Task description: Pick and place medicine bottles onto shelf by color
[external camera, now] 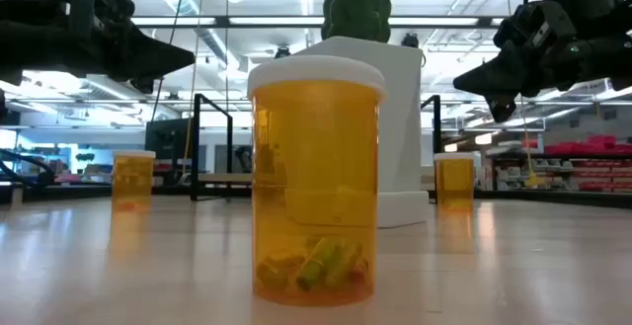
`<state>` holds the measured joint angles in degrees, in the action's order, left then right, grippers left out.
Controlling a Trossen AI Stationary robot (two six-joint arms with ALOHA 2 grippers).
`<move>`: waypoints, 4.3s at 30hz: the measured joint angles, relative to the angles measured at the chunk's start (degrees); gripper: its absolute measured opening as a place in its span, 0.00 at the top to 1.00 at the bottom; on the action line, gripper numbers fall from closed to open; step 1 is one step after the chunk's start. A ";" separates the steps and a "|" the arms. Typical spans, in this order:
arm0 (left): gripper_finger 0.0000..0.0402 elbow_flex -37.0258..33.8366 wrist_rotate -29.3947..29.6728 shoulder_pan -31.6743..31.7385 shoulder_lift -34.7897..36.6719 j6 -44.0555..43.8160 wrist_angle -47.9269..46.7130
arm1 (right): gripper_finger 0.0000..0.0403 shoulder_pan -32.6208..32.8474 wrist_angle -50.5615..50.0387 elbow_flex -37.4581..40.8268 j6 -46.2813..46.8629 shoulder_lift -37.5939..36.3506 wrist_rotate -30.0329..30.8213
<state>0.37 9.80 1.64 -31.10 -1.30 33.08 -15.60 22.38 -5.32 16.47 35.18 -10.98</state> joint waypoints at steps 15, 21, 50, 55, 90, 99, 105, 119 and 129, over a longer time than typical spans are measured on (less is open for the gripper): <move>0.91 0.00 0.02 0.01 -0.01 0.00 -0.01 | 0.96 0.00 -0.01 -0.02 0.00 -0.02 -0.02; 0.91 0.01 0.02 0.01 -0.01 0.00 0.00 | 0.96 -0.02 0.01 -0.01 0.00 -0.01 -0.01; 0.91 -0.01 0.00 0.01 -0.01 -0.02 -0.02 | 0.96 0.00 -0.01 0.00 0.00 0.00 -0.01; 0.91 0.01 0.01 0.01 0.01 0.00 -0.02 | 0.96 -0.01 0.01 0.00 0.00 -0.01 -0.01; 0.91 31.38 -4.02 0.38 -12.47 -20.19 -41.17 | 0.96 0.00 -0.01 0.00 0.00 0.02 0.00; 0.91 46.98 -3.91 0.38 -18.65 -38.95 -40.57 | 0.96 0.00 0.01 0.00 0.00 0.02 0.00; 0.93 54.23 -1.46 0.56 -19.60 -40.10 -35.73 | 0.96 0.00 0.01 -0.01 0.00 0.02 -0.01; 0.93 66.70 0.71 0.56 -19.57 -38.25 -33.61 | 0.96 0.00 0.01 -0.02 14.00 0.02 -0.04; 0.88 67.99 3.60 0.56 -19.63 -30.51 -33.90 | 0.96 0.00 0.14 -1.53 19.08 0.04 -0.10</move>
<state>68.36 13.40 2.20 -50.73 -31.82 -0.82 -15.59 22.52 -6.85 35.54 35.22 -11.09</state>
